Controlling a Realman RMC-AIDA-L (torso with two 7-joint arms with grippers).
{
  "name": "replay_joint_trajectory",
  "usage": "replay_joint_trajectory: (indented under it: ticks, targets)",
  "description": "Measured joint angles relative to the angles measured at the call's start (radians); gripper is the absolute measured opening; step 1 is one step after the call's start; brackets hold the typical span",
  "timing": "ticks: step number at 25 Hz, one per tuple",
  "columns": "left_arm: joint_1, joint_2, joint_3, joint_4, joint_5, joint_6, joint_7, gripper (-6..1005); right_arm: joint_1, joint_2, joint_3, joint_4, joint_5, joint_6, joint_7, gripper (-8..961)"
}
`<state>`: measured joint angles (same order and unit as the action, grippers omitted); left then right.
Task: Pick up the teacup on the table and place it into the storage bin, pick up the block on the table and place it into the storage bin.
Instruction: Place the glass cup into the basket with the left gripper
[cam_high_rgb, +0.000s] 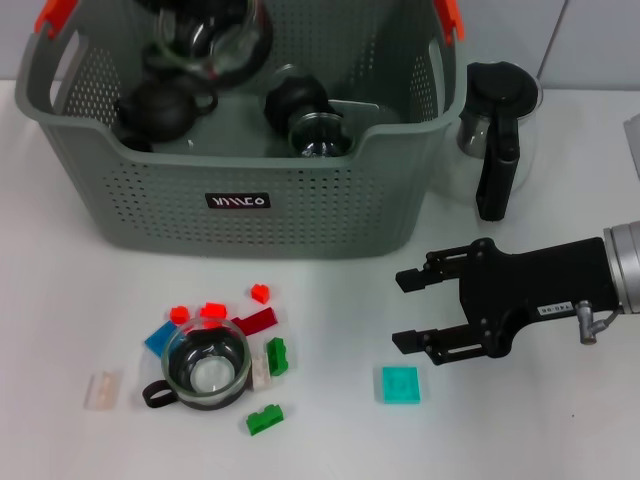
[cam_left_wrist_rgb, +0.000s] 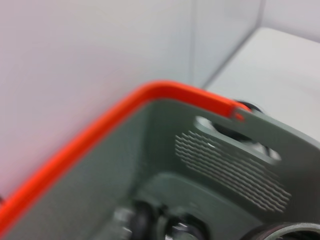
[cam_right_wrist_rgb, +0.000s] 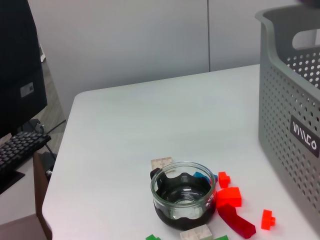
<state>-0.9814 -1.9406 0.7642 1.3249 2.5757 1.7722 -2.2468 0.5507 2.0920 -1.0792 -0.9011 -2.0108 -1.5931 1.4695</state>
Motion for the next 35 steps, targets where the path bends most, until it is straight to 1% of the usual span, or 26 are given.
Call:
replay_joint_trajectory:
  ticks: [4,6,9,12,15,19,21,22,23,26,29,35]
  targets:
    - [-0.023,0.008,0.031,-0.099,0.047,-0.138,0.0,51,0.0,0.0,-0.001,0.001,0.0,0.001,0.0,733]
    - [-0.035,0.011,0.061,-0.161,0.085,-0.217,0.0,51,0.0,0.001,-0.001,0.002,0.0,0.001,0.0,733]
    - [-0.058,0.01,0.096,-0.259,0.158,-0.32,-0.003,51,0.002,0.002,-0.002,0.002,0.0,0.001,0.0,733]
    - [-0.089,0.007,0.108,-0.363,0.233,-0.391,-0.004,50,0.002,0.002,-0.002,0.003,0.0,0.001,0.0,732]
    - [-0.098,0.002,0.114,-0.421,0.276,-0.438,-0.005,50,0.002,0.002,-0.001,0.004,0.0,0.001,0.0,732]
    - [-0.105,-0.001,0.132,-0.497,0.279,-0.493,0.0,44,0.002,0.002,-0.004,0.004,0.0,0.004,0.0,731]
    - [-0.106,-0.006,0.158,-0.53,0.279,-0.531,0.0,44,0.003,0.003,-0.006,0.004,0.0,0.008,0.0,731]
    - [-0.105,-0.014,0.173,-0.549,0.28,-0.559,0.0,44,0.004,0.003,-0.007,0.004,0.0,0.009,0.0,732]
    - [-0.105,-0.014,0.173,-0.549,0.28,-0.559,0.0,44,0.006,0.003,-0.007,0.004,0.0,0.01,0.0,732]
    - [-0.113,-0.021,0.186,-0.6,0.28,-0.599,0.008,44,0.009,0.003,-0.007,0.004,0.0,0.01,0.0,732]
    - [-0.118,-0.022,0.203,-0.632,0.28,-0.623,0.009,44,0.01,0.003,-0.007,0.005,0.0,0.01,0.0,733]
    - [-0.126,-0.025,0.259,-0.69,0.281,-0.659,0.009,44,0.013,0.004,-0.007,0.005,0.0,0.01,0.0,731]
